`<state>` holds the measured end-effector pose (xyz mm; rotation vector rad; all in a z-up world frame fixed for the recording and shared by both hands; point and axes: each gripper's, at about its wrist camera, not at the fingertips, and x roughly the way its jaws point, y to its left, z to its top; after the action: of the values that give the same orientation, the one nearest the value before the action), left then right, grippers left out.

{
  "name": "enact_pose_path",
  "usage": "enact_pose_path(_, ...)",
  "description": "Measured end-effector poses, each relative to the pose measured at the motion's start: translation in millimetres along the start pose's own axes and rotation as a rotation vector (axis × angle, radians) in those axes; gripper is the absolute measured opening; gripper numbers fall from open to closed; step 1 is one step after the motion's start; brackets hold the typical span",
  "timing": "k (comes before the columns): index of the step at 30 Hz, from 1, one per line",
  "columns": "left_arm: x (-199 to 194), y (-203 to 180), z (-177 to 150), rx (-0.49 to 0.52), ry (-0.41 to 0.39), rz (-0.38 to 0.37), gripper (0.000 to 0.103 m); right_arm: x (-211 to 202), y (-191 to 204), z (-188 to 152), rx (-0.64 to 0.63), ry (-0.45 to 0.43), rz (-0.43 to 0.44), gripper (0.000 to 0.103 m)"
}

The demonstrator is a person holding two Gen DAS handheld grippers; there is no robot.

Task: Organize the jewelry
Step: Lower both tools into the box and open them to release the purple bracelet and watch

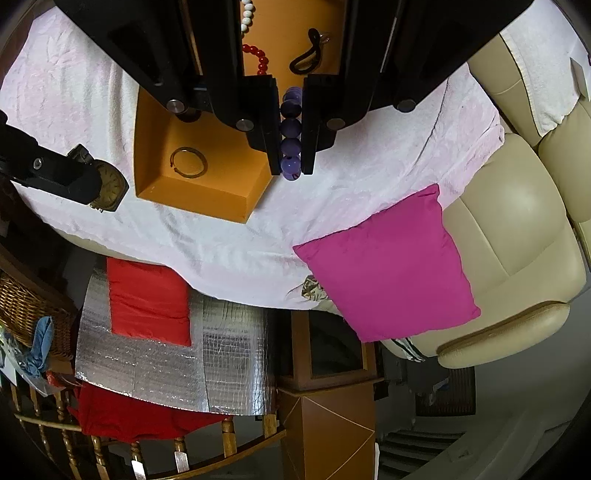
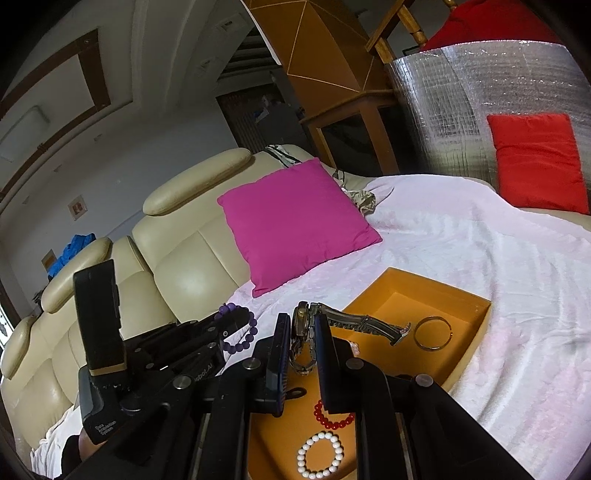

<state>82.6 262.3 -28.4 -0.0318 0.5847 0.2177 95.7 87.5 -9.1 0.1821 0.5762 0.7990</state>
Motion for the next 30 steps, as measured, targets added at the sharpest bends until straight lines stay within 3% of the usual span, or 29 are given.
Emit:
enact_pose_path(16, 30, 7, -1, 0.01, 0.046, 0.014, 0.01, 36, -15, 5, 0.057, 0.035, 0.004, 0.015)
enact_pose_path(30, 62, -5, -6, 0.037, 0.098, 0.006, 0.01, 76, -52, 9, 0.149, 0.095, 0.008, 0.015)
